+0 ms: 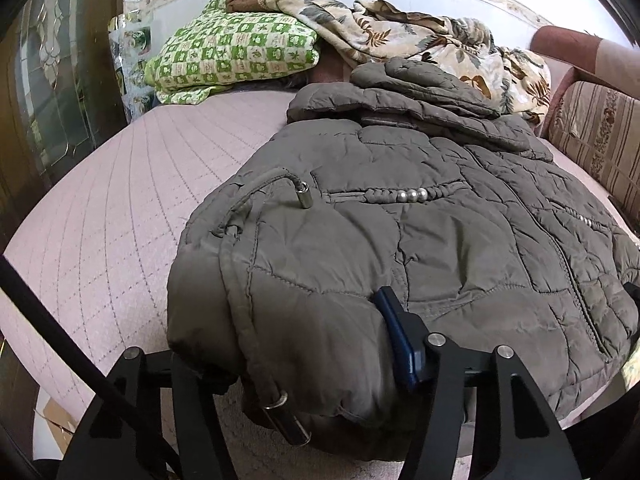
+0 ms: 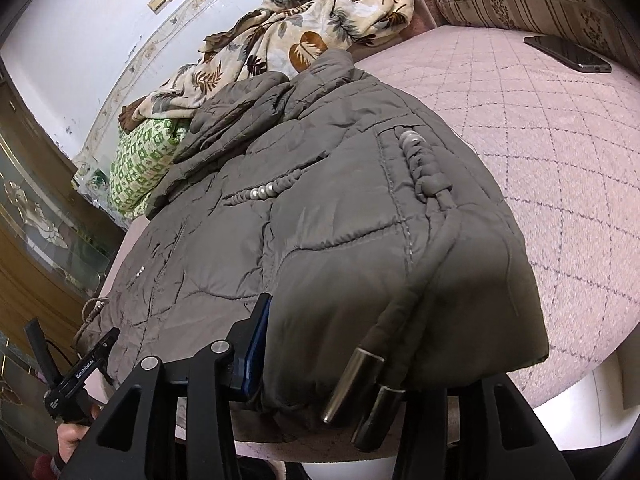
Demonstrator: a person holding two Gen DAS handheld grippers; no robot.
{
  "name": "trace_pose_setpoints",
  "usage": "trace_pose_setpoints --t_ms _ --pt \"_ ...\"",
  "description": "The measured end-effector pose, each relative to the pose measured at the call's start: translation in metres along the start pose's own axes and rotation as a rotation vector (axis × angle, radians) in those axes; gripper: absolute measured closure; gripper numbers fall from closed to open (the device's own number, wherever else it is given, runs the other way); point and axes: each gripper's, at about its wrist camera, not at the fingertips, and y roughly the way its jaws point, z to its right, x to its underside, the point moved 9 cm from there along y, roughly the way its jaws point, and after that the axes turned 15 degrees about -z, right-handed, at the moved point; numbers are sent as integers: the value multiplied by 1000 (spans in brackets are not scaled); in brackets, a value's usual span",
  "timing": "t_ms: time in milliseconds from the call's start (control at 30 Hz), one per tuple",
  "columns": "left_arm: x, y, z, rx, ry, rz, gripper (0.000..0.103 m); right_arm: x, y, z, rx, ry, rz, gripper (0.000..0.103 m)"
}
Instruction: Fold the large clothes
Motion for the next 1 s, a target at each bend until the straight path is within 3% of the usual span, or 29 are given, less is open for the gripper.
trace_pose_setpoints --t_ms 267,367,433,500,567,733,1000 --pt "-1 -1 2 -7 10 8 50 0 1 -1 -2 1 1 54" --pt "-1 2 0 -10 -6 -1 43 0 0 -2 -2 0 2 52" --pt "0 7 -7 -24 -47 -15 21 0 0 -3 -4 -3 2 50" --pt "-1 10 -14 20 -96 -31 21 -1 0 -3 -2 -7 3 50" --pt "-1 9 -13 26 -89 -32 24 -1 -1 -4 0 -10 3 50" --pt "-1 2 1 1 -9 1 51 -2 -1 -4 8 -19 3 51" --pt "-2 0 4 -17 10 14 54 -2 0 -6 20 -29 4 51"
